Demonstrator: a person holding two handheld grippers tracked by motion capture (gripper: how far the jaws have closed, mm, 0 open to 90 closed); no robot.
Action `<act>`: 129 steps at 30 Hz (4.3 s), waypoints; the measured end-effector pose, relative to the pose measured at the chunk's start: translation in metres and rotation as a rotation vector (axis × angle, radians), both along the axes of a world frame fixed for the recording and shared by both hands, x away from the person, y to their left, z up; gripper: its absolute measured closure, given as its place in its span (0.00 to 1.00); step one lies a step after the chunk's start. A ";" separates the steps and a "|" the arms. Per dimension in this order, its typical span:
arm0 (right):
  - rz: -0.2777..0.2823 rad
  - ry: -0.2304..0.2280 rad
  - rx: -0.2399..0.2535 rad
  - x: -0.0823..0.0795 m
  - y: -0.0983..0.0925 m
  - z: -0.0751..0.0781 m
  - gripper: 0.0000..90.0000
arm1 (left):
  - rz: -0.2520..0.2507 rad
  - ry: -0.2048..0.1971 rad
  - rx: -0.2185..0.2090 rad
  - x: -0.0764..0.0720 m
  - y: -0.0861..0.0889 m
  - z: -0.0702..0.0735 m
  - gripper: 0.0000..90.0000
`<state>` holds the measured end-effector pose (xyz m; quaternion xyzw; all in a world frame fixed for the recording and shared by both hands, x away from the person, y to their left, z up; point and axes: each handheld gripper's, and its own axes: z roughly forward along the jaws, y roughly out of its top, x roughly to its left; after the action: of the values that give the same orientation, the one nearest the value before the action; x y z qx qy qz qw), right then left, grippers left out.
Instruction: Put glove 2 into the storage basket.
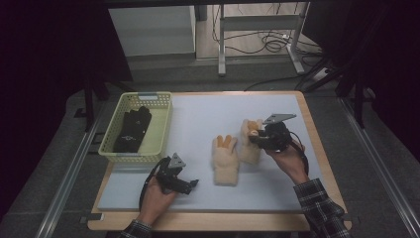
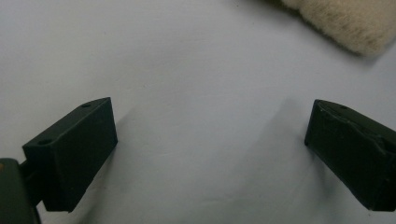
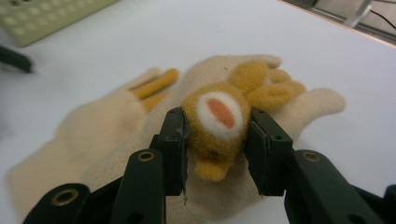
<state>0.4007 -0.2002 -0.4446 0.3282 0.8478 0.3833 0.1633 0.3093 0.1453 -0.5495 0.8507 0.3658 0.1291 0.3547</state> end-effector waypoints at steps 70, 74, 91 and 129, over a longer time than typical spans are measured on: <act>0.215 0.077 -0.014 -0.064 0.066 -0.087 0.97 | 0.041 0.010 0.012 -0.008 0.015 0.000 0.01; 0.212 0.066 -0.024 -0.063 0.079 -0.087 0.97 | 0.045 0.010 0.017 -0.008 0.015 0.000 0.01; 0.233 0.030 -0.066 -0.059 0.087 -0.082 0.86 | 0.049 0.009 0.010 -0.009 0.015 -0.001 0.00; -0.094 0.009 -0.044 -0.038 -0.044 -0.086 0.29 | -0.044 0.082 0.025 0.036 -0.046 0.038 0.00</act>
<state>0.3624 -0.2442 -0.5307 0.3660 0.8402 0.3551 0.1844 0.3449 0.0996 -0.5119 0.8675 0.3596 0.0909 0.3313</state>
